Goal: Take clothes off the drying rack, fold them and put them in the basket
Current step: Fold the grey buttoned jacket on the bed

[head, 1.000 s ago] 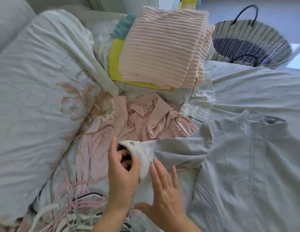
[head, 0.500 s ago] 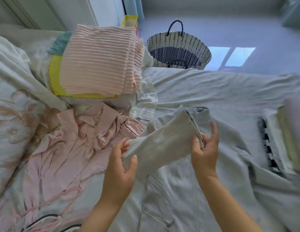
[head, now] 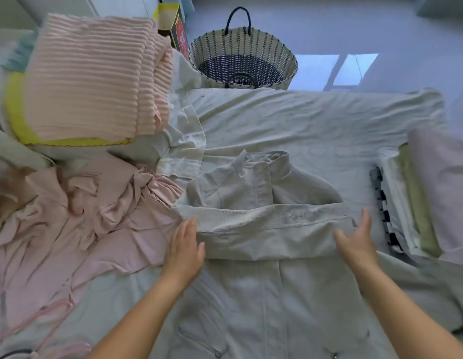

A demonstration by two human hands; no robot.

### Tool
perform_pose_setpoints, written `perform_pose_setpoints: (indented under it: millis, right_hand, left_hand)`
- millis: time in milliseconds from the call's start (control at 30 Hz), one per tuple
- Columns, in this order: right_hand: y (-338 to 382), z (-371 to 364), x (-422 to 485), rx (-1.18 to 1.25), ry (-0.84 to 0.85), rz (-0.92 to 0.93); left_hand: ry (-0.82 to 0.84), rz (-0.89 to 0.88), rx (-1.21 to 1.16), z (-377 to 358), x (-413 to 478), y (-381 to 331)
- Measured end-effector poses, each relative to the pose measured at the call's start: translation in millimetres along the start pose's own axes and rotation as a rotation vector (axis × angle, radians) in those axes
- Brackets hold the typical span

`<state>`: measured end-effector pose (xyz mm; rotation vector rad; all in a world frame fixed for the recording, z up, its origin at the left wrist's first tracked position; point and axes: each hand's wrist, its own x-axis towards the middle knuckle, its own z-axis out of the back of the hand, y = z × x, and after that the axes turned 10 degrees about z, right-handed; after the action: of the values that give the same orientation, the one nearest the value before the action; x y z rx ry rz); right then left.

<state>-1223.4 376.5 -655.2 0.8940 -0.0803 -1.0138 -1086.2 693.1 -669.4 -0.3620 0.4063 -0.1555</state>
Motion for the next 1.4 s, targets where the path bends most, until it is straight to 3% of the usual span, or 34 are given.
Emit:
perform_pose_setpoints:
  millis: [100, 267, 367, 433, 567, 633, 767, 833, 933, 1067, 1167, 1267, 1400]
  right_hand:
    - [-9, -4, 5, -0.067, 0.022, 0.085]
    - [-19, -3, -5, -0.092, -0.140, 0.140]
    - [-24, 3, -14, -0.069, -0.219, 0.141]
    - [-22, 10, -12, -0.029, -0.274, 0.165]
    - [-12, 16, 3, 0.100, -0.364, 0.264]
    - [-11, 8, 12, 0.070, -0.291, 0.255]
    - [-23, -15, 10, -0.270, -0.093, 0.220]
    - [-29, -18, 2, -0.330, -0.123, 0.261]
    - [-28, -7, -19, -0.201, -0.148, 0.249]
    - [-30, 3, -72, -0.031, -0.168, 0.140]
    - [-49, 6, -101, 0.042, -0.209, 0.039]
    - [-69, 1, -117, 0.087, -0.226, -0.072]
    - [-92, -9, -128, -0.217, -0.053, -0.035]
  left_hand:
    - [-0.007, -0.067, 0.189, 12, 47, -2]
    - [0.425, -0.119, 0.603, 45, 100, -10]
    - [0.507, -0.142, 0.803, 52, 115, -2]
    - [0.473, -0.205, 0.891, 52, 125, 11]
    - [0.208, -0.403, 0.786, 62, 158, 32]
    - [0.166, -0.334, 0.782, 66, 170, 37]
    - [0.050, -0.156, 0.776, 46, 159, 33]
    - [-0.064, -0.187, 0.637, 37, 141, 24]
    - [-0.164, -0.356, 0.415, 24, 104, 16]
    - [0.045, -0.617, 0.640, -8, 55, 21]
    - [0.242, -0.462, 0.829, -17, 46, 27]
    - [0.262, -0.363, 0.916, -10, 57, 36]
    - [0.221, -0.355, 0.995, -1, 69, 35]
